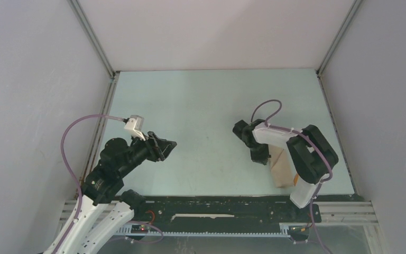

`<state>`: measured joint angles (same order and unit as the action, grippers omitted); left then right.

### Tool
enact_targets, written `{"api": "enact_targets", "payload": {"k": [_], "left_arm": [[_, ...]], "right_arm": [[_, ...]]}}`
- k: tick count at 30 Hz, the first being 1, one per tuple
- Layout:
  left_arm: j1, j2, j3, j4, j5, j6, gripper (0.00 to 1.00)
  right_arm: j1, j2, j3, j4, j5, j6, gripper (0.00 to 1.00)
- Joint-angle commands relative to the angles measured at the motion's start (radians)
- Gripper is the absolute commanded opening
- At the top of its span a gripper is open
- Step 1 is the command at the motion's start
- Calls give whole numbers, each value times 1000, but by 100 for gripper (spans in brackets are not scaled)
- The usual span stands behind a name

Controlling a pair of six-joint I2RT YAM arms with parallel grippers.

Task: Fold the napkin into a case and place the utensils inside
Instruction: Move the smaller rectangle folded napkin to the corner of the board, then pick up the fork from the corner of the board.

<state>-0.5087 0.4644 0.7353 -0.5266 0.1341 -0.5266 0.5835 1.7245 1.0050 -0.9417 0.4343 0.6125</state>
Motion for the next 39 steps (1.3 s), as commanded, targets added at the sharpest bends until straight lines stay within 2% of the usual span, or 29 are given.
{"api": "enact_targets", "payload": {"k": [1, 5, 11, 20, 26, 33, 39], "left_arm": [[-5, 8, 13, 33, 10, -10, 59], [-5, 4, 18, 29, 6, -8, 59], [-5, 7, 3, 45, 14, -13, 59], [-5, 4, 9, 36, 12, -7, 59], [-5, 6, 10, 31, 7, -7, 59], [-5, 19, 7, 49, 16, -6, 59], [-5, 27, 7, 62, 30, -4, 59]], "right_arm": [[58, 50, 55, -31, 57, 56, 9], [85, -18, 105, -104, 85, 70, 9], [26, -90, 96, -194, 149, 69, 9], [41, 86, 86, -133, 157, 65, 8], [69, 108, 86, -102, 131, 69, 8], [41, -62, 74, -205, 156, 77, 9], [3, -140, 35, -233, 168, 110, 13]]}}
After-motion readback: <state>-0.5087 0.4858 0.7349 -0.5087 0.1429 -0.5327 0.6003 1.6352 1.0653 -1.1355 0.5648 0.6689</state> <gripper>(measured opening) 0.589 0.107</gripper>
